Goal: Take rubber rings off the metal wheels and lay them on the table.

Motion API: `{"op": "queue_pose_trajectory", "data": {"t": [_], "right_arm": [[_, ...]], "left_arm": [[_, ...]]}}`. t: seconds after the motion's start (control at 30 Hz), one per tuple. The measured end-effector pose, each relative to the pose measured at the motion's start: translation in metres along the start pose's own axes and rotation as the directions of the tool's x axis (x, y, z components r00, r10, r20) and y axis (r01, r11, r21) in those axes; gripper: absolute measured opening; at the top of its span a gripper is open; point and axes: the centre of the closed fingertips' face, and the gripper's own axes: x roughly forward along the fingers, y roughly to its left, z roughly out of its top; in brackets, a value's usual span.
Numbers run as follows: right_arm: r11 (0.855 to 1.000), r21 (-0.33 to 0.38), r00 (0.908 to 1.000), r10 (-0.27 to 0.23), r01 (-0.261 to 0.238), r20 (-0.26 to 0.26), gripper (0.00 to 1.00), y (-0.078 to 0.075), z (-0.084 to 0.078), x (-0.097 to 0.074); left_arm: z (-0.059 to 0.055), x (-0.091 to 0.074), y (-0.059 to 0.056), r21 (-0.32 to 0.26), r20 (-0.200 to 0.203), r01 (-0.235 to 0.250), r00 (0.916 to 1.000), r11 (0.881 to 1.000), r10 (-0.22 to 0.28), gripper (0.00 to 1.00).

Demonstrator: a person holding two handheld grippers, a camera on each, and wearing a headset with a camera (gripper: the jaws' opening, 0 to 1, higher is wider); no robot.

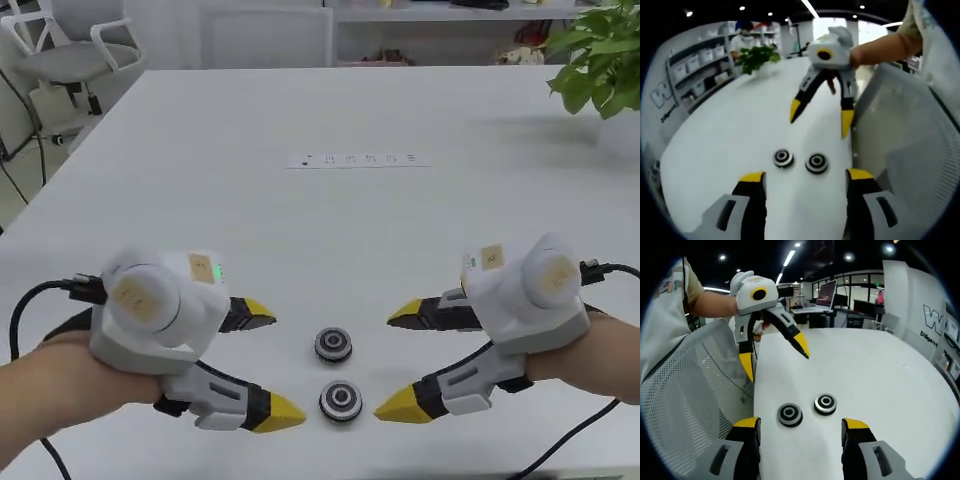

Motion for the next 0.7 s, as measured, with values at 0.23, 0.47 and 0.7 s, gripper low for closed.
{"op": "queue_pose_trajectory", "data": {"t": [0.23,0.47,0.7], "right_arm": [[0.999,0.001,0.9994,0.035,-0.035,-0.006,0.59,0.005,-0.006,0.009],[0.998,-0.012,0.9976,0.065,-0.066,-0.023,0.55,0.008,-0.01,0.017],[0.995,-0.011,0.9948,0.097,-0.097,-0.032,0.49,0.008,-0.013,0.026]], "left_arm": [[-0.004,0.014,-0.006,-0.001,-0.017,0.04,0.9991,0.999,-0.04,0.57],[-0.006,0.023,-0.01,0.013,-0.031,0.075,0.9967,0.997,-0.075,0.51],[-0.008,0.034,-0.014,0.014,-0.043,0.104,0.9937,0.994,-0.104,0.45]]}}
